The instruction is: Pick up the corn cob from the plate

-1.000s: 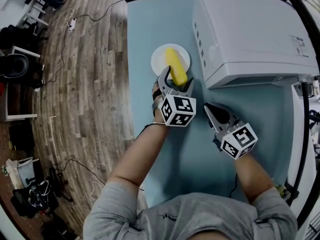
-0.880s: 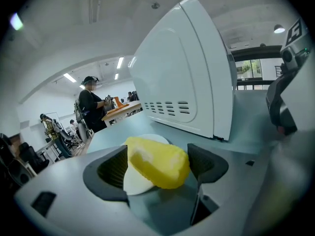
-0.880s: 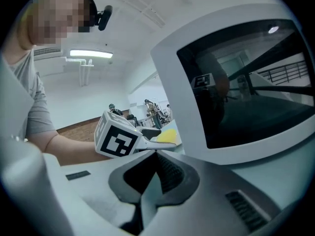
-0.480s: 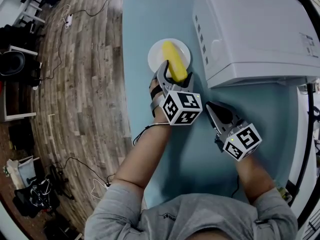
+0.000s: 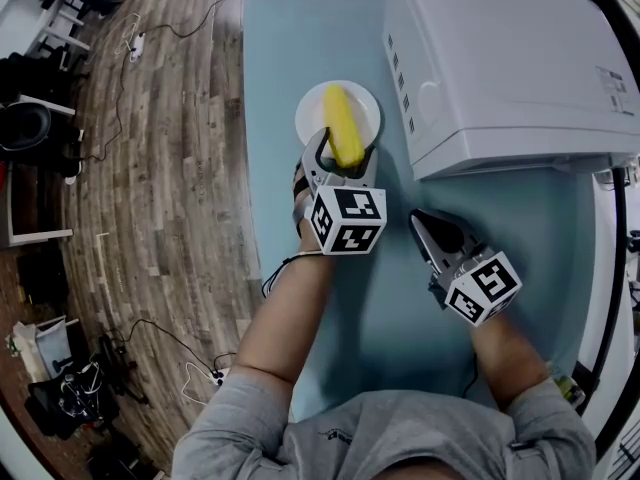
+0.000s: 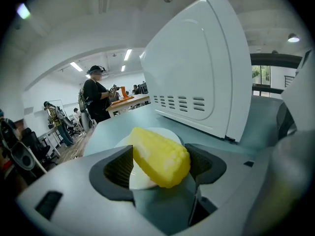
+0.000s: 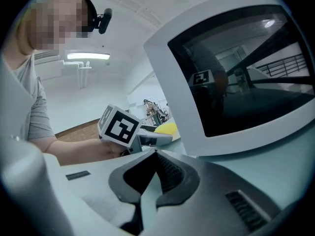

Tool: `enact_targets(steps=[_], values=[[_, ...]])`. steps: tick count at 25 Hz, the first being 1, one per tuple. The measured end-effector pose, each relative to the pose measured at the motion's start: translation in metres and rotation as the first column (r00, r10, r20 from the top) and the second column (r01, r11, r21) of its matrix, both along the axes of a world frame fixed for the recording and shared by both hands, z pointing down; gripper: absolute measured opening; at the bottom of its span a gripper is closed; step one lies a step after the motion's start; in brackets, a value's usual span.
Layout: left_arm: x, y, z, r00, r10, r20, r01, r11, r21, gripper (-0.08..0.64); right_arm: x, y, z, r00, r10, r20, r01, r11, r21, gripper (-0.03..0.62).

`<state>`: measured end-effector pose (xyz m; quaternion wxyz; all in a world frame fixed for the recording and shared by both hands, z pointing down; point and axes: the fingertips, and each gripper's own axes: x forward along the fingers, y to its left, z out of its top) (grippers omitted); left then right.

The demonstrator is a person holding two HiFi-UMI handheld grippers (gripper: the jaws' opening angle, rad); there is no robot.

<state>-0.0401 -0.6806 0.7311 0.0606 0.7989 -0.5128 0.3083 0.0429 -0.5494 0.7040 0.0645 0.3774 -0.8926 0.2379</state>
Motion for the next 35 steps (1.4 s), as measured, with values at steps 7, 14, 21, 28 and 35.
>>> enact_targets(steps=[7, 14, 21, 28, 35], values=[[-0.02, -0.003, -0.035, 0.958, -0.04, -0.283, 0.033, 0.999, -0.027, 0.262, -0.004, 0.006, -0.01, 1.0, -0.008, -0.009, 0.008, 1.0, 0.001, 0.009], [-0.056, -0.004, -0.052, 0.747, -0.167, -0.643, 0.087, 0.984, -0.155, 0.252, -0.002, 0.016, -0.024, 1.0, 0.002, -0.027, -0.003, 1.0, -0.018, 0.009], [-0.08, 0.006, -0.091, 0.498, -0.215, -0.84, 0.061, 0.975, -0.214, 0.249, -0.002, 0.025, -0.056, 0.999, 0.014, -0.042, -0.014, 1.0, 0.009, 0.009], [-0.106, 0.015, -0.225, 0.418, -0.048, -0.907, -0.004, 0.998, -0.055, 0.249, -0.007, 0.026, -0.138, 0.998, 0.061, -0.017, -0.059, 0.992, 0.108, 0.009], [-0.14, 0.042, -0.387, 0.437, 0.141, -0.888, -0.034, 0.989, 0.141, 0.249, -0.023, 0.028, -0.26, 0.995, 0.103, 0.011, -0.102, 0.956, 0.274, 0.009]])
